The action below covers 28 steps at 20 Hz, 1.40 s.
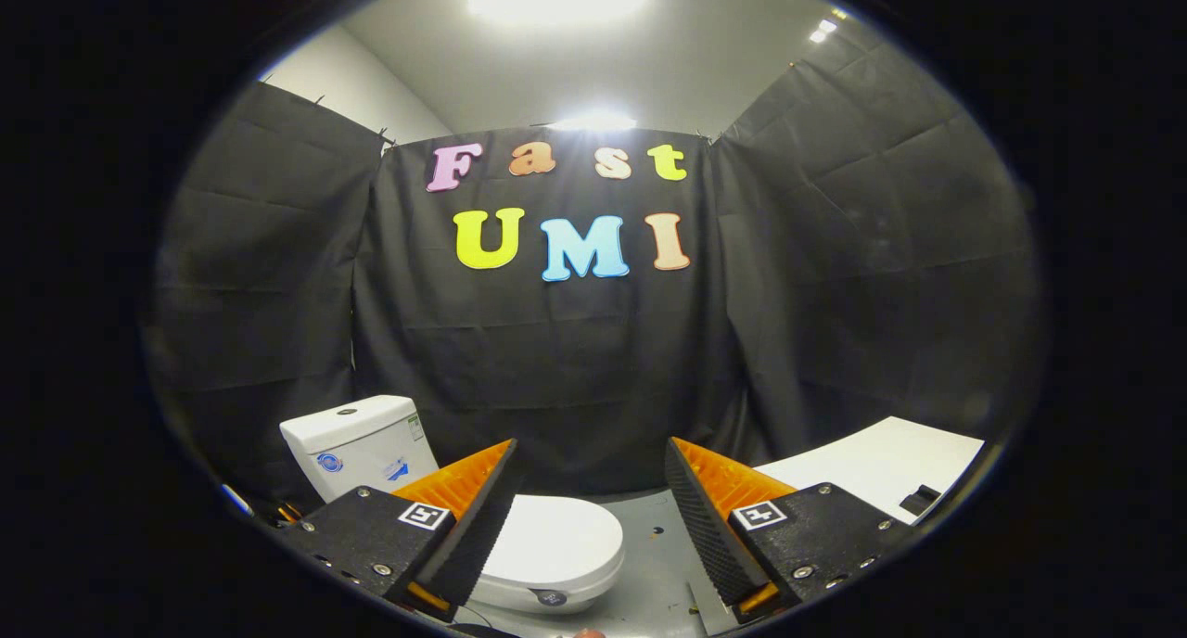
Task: Open the toilet lid.
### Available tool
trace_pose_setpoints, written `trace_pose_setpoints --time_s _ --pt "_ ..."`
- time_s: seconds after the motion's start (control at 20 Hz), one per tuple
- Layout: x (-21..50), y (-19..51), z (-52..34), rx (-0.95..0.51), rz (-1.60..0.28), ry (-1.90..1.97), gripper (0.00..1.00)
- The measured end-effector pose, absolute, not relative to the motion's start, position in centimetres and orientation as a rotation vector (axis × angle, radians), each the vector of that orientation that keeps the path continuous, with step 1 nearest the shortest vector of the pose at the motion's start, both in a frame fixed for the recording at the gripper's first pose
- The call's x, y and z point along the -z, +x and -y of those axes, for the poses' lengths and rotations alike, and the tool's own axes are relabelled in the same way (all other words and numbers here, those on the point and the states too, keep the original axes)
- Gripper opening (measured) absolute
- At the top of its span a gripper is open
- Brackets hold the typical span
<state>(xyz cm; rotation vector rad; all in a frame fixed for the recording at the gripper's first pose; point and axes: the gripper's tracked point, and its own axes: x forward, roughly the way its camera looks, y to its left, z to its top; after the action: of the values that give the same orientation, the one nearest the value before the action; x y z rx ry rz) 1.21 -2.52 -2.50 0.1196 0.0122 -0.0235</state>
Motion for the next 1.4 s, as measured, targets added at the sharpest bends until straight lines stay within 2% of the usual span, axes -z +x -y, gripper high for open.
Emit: trace_pose_setpoints --time_s 0.6,1.4 --pt "9.7 3.9 2.4 0.095 -0.12 0.023 0.95" --pt "27.5 5.1 -4.6 0.087 -0.458 0.469 0.96"
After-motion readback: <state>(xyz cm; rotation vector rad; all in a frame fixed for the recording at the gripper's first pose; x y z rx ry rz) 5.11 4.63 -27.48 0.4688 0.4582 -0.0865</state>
